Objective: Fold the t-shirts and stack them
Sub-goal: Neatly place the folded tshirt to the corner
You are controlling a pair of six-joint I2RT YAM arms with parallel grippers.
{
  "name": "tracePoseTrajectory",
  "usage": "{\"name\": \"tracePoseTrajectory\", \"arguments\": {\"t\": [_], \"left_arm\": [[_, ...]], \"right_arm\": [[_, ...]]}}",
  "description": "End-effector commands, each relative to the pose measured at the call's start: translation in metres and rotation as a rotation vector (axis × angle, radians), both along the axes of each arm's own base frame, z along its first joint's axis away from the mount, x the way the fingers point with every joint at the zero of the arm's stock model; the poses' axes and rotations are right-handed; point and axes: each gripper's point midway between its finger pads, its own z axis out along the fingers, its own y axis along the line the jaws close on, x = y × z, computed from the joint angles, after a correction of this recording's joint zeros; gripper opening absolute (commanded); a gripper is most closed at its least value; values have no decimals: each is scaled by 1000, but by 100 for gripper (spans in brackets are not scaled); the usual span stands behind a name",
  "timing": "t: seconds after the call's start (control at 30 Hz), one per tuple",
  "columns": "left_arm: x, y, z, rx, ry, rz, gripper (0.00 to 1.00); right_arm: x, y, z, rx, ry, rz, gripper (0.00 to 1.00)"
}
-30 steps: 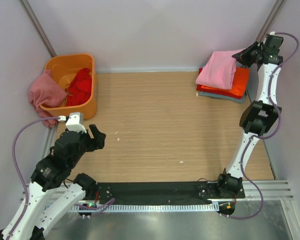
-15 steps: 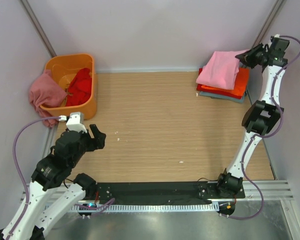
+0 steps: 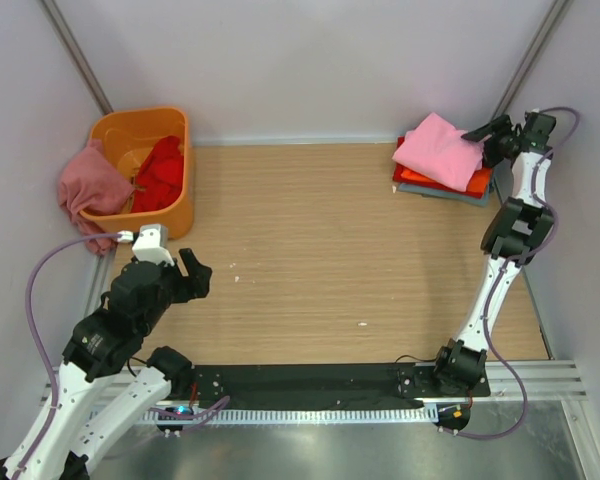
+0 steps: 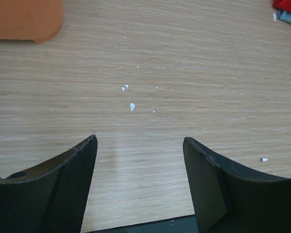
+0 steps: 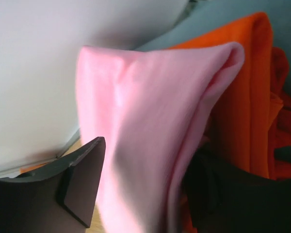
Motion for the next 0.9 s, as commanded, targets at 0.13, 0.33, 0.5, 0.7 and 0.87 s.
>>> {"name": "tracePoseTrajectory", "arguments": {"t": [0.13, 0.33, 0.5, 0.7, 0.87], "left_arm": [[7, -1, 5, -6, -29, 7, 73], [4, -2, 9, -19, -49, -3, 73], [4, -3, 9, -20, -50, -10, 73], [4, -2, 9, -22, -52, -8, 73], [3, -2, 10, -26, -58, -9, 74]], "right_arm": [[-7, -20, 63, -112, -87, -63, 80], [-58, -36, 111, -315, -9, -180, 85], [-103, -34, 101, -364, 95, -241, 86], [-146, 5, 68, -270, 132, -179, 85], [-158, 31, 23, -179, 182, -86, 83]]}}
